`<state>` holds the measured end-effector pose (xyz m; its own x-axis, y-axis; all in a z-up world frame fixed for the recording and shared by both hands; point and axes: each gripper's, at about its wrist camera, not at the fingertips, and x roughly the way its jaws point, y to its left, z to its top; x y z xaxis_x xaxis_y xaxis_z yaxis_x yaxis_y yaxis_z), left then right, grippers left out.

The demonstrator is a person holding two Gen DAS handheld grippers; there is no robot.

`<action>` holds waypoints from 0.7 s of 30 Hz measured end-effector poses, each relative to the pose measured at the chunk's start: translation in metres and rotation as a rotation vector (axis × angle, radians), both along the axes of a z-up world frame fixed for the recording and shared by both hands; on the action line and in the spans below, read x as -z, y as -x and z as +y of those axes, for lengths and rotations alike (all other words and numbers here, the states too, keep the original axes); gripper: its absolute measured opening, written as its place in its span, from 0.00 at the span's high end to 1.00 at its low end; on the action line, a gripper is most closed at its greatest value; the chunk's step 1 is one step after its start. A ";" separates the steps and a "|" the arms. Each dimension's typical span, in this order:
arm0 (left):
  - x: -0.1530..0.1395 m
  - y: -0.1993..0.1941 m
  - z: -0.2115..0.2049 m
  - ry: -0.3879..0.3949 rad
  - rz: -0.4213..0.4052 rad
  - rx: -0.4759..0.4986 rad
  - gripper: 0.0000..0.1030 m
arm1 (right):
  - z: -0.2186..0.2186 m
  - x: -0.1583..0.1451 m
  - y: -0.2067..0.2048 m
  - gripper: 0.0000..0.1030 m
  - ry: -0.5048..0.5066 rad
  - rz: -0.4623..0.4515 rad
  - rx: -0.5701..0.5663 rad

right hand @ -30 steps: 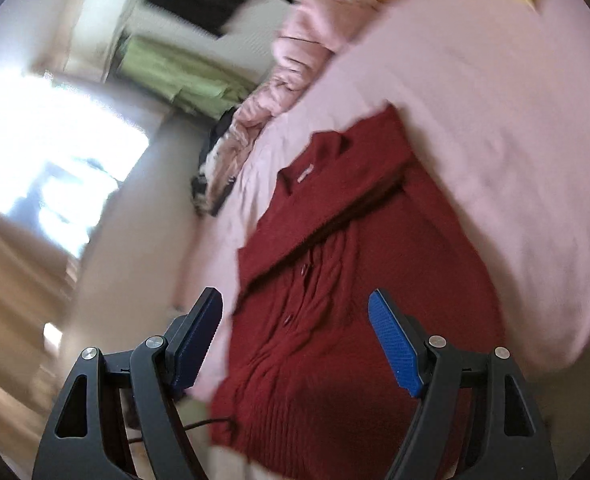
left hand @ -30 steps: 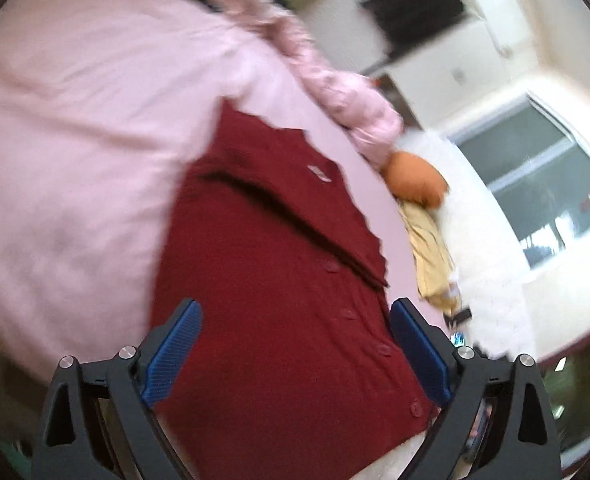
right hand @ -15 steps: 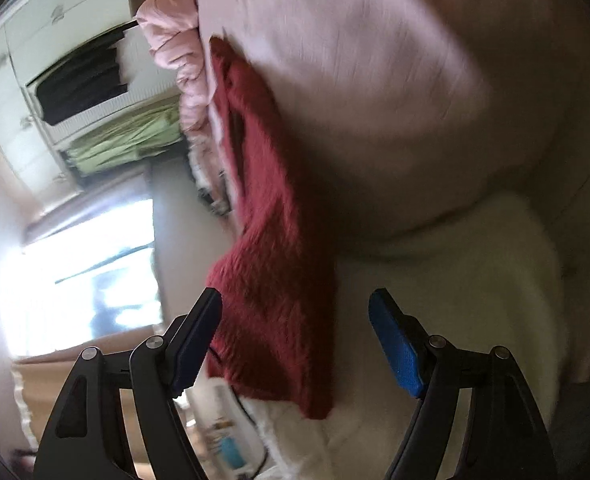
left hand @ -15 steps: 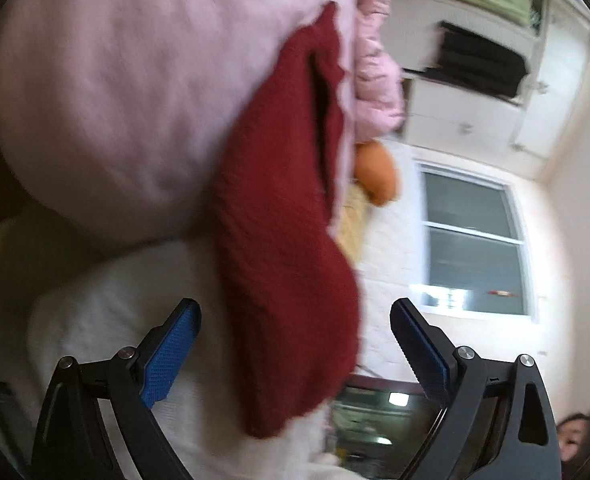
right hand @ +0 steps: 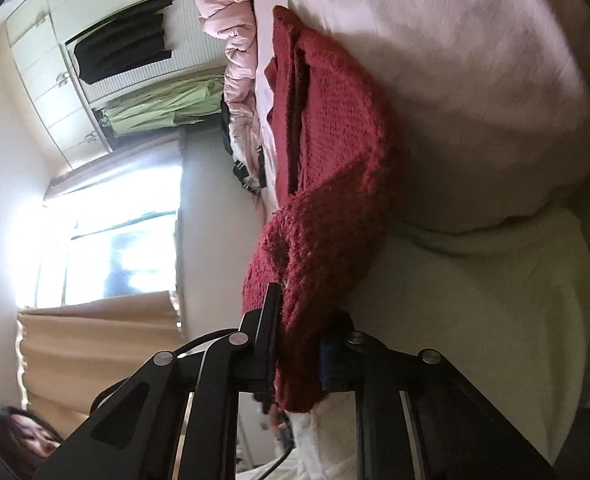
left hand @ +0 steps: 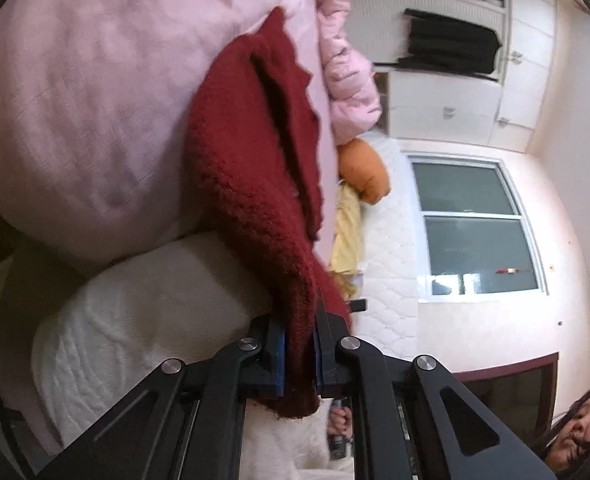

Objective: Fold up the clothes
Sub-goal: 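Roll both tools sideways and close them on the cardigan hem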

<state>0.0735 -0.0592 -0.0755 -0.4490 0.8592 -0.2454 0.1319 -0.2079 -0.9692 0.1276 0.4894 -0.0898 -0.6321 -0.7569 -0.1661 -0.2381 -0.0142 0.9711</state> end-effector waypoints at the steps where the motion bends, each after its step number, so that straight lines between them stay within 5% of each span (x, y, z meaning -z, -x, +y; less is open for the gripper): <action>1: -0.005 -0.001 -0.008 -0.009 0.021 -0.013 0.89 | 0.002 -0.006 0.001 0.86 -0.022 0.014 0.009; 9: -0.064 0.042 -0.015 0.042 0.175 -0.013 0.89 | 0.020 -0.074 0.025 0.89 -0.248 0.147 0.015; 16: -0.097 0.116 -0.002 0.080 0.245 -0.027 0.89 | 0.026 -0.111 0.057 0.89 -0.405 0.217 0.005; 21: -0.109 0.166 -0.003 0.155 0.270 -0.078 0.89 | 0.028 -0.135 0.094 0.89 -0.603 0.231 -0.001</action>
